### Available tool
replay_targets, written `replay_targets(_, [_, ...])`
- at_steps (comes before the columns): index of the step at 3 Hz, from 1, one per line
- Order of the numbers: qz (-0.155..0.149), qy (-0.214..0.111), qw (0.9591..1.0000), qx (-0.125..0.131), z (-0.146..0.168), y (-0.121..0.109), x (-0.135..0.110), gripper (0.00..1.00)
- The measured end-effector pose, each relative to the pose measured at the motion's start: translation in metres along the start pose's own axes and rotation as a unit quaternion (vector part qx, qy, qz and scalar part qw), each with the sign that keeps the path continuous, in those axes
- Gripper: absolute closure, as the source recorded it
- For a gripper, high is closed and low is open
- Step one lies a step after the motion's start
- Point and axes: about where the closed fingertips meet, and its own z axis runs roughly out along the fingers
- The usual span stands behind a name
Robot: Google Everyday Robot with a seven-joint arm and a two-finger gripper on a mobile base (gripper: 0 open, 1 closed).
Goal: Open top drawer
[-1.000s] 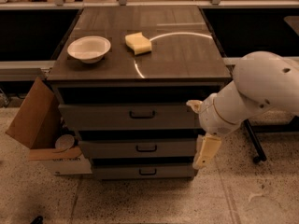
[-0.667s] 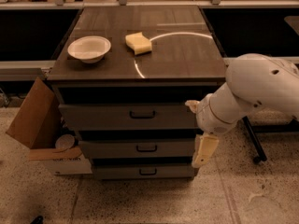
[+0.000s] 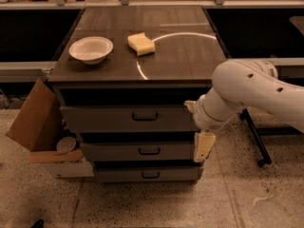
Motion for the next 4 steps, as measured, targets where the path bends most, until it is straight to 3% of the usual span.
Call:
replay_targets(3, [-0.023, 0.019, 0.9995, 0.008, 0.046, -0.06, 0.019, 0.0])
replay_targets(4, [-0.027, 0.025, 0.9993, -0.003, 0.059, -0.069, 0.023, 0.0])
